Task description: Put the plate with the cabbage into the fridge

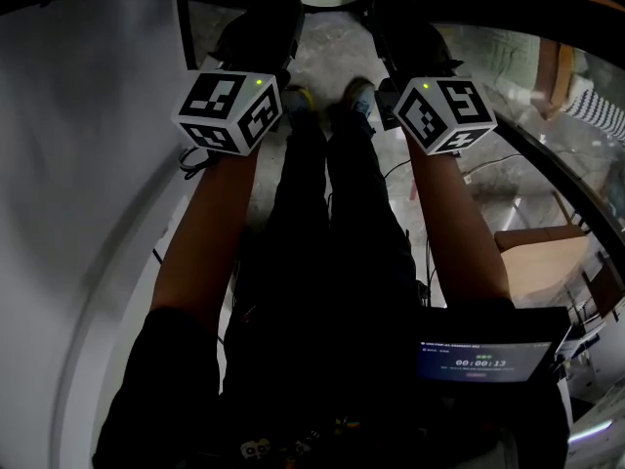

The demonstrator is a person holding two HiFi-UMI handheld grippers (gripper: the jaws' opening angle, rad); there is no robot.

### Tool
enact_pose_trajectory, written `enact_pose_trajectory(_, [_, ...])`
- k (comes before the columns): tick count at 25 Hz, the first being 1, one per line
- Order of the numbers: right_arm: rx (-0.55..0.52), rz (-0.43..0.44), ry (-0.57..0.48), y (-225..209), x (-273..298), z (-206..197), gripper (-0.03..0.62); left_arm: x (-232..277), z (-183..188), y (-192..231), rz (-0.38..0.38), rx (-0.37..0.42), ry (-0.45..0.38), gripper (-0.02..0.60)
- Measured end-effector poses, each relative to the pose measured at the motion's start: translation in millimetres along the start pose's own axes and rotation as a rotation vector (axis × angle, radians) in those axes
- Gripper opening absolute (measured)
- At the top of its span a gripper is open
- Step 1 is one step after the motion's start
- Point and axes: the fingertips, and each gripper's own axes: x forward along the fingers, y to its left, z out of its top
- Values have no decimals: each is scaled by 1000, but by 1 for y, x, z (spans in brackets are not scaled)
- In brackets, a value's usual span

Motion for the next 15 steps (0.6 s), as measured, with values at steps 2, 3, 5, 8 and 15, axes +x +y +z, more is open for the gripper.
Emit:
enact_pose_trajectory(2, [-58,-8,2,4,2,1,6,1,-3,0,11,40,6,9])
enact_pose_trajectory(3, [-83,-14,4,6,3,0,6,0,-4,1,22,60,3,9])
enact_pose_trajectory(5, [-123,-32,10,8,5,-2,6,-3,-2,5,60,108,-23,9])
enact_pose_trajectory(8, [-179,-47,30,11,7,-10,6,-9,2,9,115,171,-67,9])
enact_pose_trajectory(15, [-280,-38,33,25,9,-16,6,-11,5,5,132,217,-74,9])
